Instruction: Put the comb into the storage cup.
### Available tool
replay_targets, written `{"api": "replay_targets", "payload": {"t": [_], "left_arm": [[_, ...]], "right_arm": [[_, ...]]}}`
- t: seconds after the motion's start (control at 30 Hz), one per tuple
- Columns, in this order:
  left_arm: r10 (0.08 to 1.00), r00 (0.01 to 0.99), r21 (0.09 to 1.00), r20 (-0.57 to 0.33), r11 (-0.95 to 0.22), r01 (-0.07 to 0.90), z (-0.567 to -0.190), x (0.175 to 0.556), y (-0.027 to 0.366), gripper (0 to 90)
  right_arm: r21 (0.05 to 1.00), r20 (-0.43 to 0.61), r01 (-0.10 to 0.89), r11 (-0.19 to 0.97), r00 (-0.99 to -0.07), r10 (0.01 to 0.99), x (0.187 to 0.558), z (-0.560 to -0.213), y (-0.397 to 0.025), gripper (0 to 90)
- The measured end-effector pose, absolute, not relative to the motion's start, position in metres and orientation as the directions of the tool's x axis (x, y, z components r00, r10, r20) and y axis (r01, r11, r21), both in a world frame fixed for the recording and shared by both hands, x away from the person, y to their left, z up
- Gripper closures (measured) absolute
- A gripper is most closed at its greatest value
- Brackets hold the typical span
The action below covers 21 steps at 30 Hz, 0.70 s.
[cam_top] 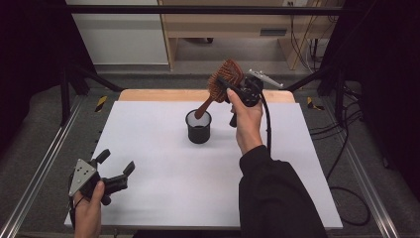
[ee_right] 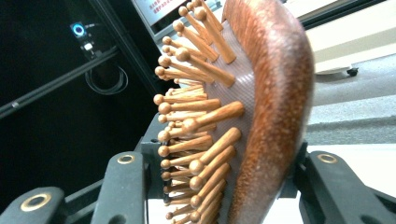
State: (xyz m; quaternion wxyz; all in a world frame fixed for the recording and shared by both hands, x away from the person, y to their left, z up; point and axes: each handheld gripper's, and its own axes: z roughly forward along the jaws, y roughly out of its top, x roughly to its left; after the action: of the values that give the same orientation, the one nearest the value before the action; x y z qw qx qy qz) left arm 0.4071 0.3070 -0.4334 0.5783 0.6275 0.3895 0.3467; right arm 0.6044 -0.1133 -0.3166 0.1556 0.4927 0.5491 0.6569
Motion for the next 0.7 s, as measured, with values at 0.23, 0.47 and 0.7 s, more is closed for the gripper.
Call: {"api": "replay_targets", "payload": {"t": [0.23,0.47,0.7], "left_arm": [[0.884,0.468,0.995,-0.003,-0.042,0.086,-0.434,0.407,0.305,3.1],[0.881,0.473,0.995,-0.003,-0.043,0.085,-0.434,0.407,0.304,3.1],[0.880,0.474,0.995,-0.004,-0.042,0.086,-0.434,0.407,0.304,3.1]], "right_arm": [[0.883,0.455,0.348,-0.316,-0.464,0.760,0.606,-0.323,-0.109,51.1],[0.887,0.442,0.356,-0.293,-0.475,0.761,0.608,-0.326,-0.102,51.0],[0.893,0.423,0.364,-0.263,-0.487,0.764,0.609,-0.329,-0.095,50.9]]}}
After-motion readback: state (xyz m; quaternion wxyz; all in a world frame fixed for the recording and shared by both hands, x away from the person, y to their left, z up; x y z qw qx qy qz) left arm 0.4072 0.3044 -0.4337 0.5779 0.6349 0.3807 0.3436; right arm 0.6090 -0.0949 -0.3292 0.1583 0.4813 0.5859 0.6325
